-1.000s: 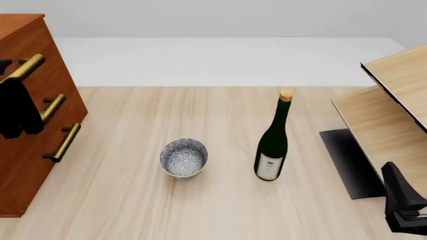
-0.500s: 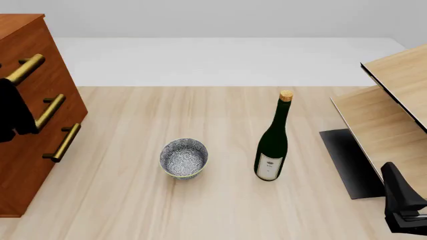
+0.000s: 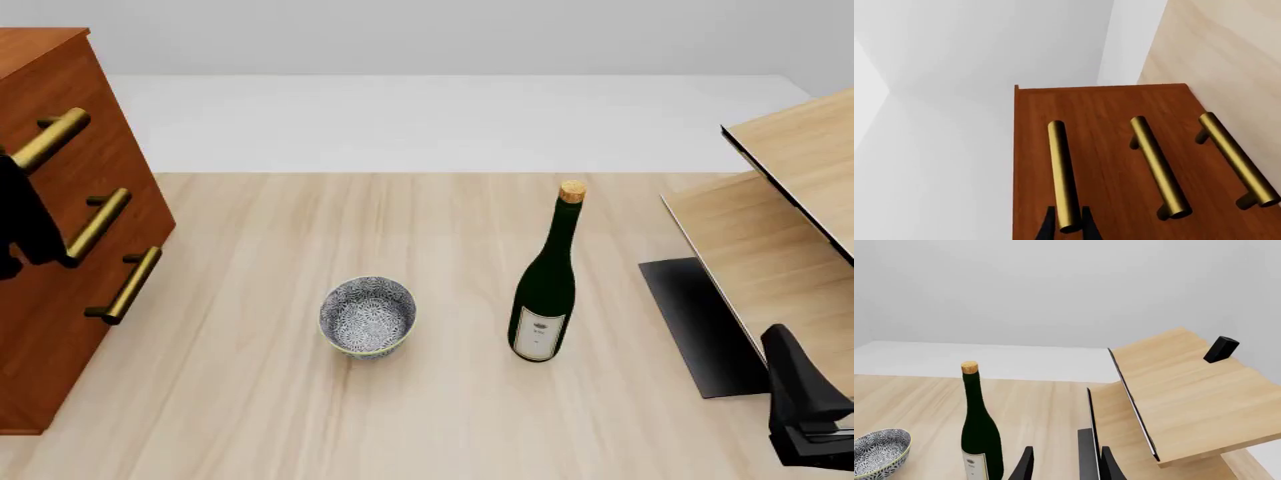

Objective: Close the bottom drawer of the cabinet and open the top drawer.

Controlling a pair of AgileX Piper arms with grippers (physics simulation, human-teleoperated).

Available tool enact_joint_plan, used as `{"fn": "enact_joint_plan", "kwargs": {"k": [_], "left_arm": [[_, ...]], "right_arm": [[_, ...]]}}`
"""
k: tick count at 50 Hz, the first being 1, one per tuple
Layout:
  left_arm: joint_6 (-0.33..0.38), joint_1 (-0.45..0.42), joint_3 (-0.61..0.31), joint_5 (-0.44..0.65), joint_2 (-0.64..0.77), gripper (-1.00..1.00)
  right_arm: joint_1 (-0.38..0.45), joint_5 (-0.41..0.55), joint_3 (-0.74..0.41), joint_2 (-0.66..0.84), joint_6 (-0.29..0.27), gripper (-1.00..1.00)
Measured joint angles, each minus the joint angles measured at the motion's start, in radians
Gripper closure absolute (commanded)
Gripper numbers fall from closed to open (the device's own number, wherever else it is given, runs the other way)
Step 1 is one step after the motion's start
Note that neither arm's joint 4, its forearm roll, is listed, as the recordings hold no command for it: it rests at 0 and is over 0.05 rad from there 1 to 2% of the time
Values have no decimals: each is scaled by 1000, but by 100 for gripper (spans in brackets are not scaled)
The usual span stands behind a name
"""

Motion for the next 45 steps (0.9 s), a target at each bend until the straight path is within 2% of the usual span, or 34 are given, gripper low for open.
{"fn": "enact_joint_plan", "kwargs": {"k": [19,45], "left_arm": [[9,-8,2,-3,-3,100],[46,-76,15,-8,-21,100]], "right_arm": [[0,1,0,0,2,-100],[-1,3,-1,0,8,-100]]}}
